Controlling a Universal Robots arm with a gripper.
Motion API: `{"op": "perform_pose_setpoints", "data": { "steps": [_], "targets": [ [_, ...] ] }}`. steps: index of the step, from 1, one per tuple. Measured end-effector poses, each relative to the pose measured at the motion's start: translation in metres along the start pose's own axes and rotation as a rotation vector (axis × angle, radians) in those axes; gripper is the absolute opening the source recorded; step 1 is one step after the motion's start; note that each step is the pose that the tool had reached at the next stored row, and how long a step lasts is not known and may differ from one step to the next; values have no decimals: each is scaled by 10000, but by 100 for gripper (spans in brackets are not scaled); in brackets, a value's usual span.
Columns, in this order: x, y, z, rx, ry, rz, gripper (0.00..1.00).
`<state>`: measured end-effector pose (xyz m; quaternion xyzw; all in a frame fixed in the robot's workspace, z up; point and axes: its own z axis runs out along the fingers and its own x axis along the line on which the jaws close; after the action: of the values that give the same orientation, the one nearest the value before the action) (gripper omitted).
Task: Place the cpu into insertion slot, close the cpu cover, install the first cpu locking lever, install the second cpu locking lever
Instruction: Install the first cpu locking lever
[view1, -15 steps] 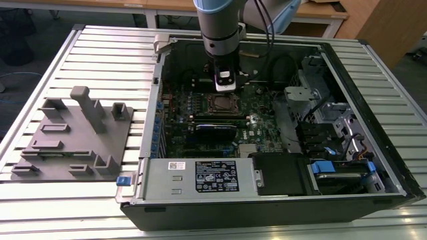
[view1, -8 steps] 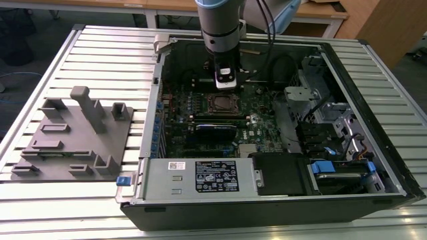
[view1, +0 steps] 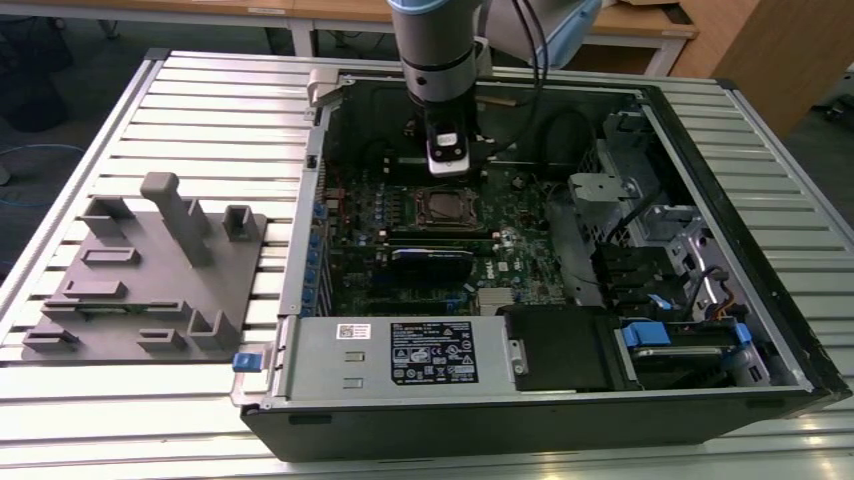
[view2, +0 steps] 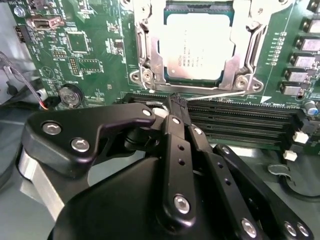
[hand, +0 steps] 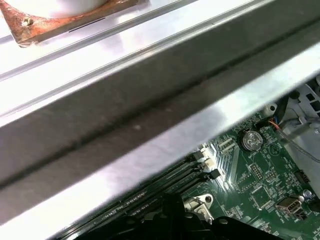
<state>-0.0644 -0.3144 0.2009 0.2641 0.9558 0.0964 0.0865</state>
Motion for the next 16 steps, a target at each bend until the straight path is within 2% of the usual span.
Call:
{"op": "perform_pose_setpoints", "data": {
  "steps": [7,11,16],
  "targets": [
    [18,5,2,-9,-17,-4,11],
    [20,2,15,-64,-89,-14,11],
    [36,5,14,-69,-95,-15,11]
  ]
}}
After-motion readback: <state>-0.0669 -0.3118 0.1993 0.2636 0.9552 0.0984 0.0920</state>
